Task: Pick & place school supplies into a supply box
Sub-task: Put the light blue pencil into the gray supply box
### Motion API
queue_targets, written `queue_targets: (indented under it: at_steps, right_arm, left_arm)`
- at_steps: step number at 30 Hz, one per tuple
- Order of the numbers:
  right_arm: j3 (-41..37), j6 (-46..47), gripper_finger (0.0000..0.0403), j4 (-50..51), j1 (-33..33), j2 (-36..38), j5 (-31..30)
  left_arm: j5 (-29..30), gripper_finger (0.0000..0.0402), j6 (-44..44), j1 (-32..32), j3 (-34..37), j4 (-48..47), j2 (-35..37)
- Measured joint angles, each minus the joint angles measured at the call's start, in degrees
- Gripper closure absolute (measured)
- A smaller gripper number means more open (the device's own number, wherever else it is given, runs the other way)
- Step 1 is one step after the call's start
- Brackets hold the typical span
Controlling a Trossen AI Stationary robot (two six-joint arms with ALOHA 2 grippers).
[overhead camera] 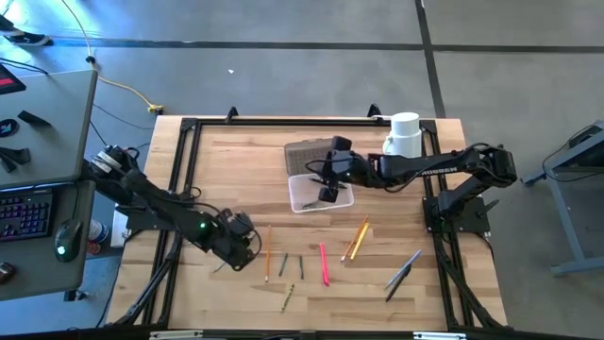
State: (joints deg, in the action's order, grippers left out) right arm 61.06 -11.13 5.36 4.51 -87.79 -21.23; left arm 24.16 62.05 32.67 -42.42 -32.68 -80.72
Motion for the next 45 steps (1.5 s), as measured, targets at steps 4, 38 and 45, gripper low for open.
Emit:
queue_targets:
  at_steps: [4,38,45]
  right_arm:
    - [0.00,-2.26,0.0277,-3.46,0.00,0.02,0.59]
    - [0.00,3.32,0.0277,-2.72,-0.07,0.02,5.31]
    - [0.00,3.16,0.0277,-3.10,-0.04,0.02,5.20]
  left_arm:
    - [-0.13,0.0236,1.44,0.00,1.44,3.09,-2.37]
    - [14.63,0.0370,9.28,-1.69,6.69,17.23,-15.90]
    - [13.49,0.0359,2.19,-8.97,6.65,23.45,-15.74]
